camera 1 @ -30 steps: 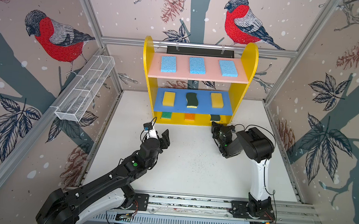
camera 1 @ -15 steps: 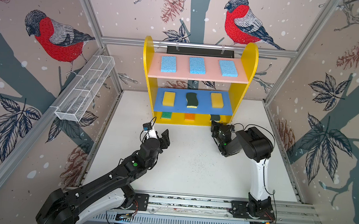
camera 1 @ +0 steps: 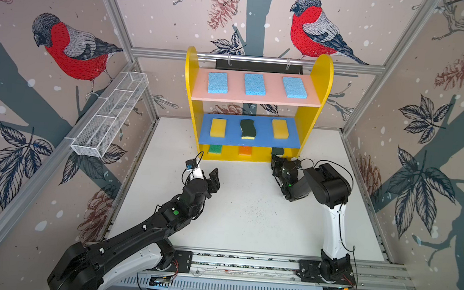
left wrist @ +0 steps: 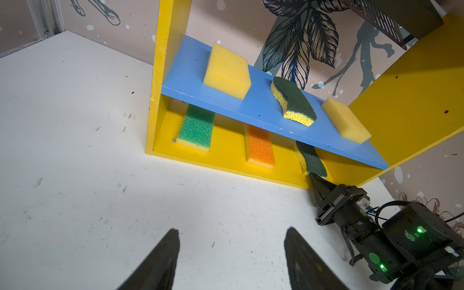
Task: Place and organize the cleaning sponges onto the shelf
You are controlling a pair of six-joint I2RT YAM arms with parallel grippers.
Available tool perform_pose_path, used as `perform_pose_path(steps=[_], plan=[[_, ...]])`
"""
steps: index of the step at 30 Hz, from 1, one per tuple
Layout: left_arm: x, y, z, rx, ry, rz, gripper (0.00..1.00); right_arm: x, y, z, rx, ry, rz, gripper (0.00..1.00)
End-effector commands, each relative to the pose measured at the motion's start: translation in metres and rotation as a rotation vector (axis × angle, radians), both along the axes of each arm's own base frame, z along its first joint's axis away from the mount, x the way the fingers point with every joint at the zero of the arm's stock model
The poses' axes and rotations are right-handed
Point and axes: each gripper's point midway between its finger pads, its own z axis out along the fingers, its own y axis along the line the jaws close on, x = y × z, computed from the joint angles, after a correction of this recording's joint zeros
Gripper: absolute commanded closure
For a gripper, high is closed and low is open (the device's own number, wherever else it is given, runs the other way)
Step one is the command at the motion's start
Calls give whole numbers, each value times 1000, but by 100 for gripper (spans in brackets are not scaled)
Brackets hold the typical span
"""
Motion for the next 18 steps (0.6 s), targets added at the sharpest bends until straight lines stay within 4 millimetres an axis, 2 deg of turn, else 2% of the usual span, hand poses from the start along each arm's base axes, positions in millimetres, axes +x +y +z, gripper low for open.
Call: perform_pose_path(steps=[1, 6, 10, 18], plan=[[2, 2, 4, 3, -16, 11, 33, -36, -5, -72, -120, 277, 51, 100], [1, 5, 6, 15, -19, 22, 33, -48, -10, -59, -154, 267, 61, 100], [0, 9, 7, 35, -17, 35, 33, -62, -17, -41, -199, 243, 79, 100], [-3, 25, 6, 126, 10, 87, 31, -89, -41, -3, -468, 237, 116, 100]])
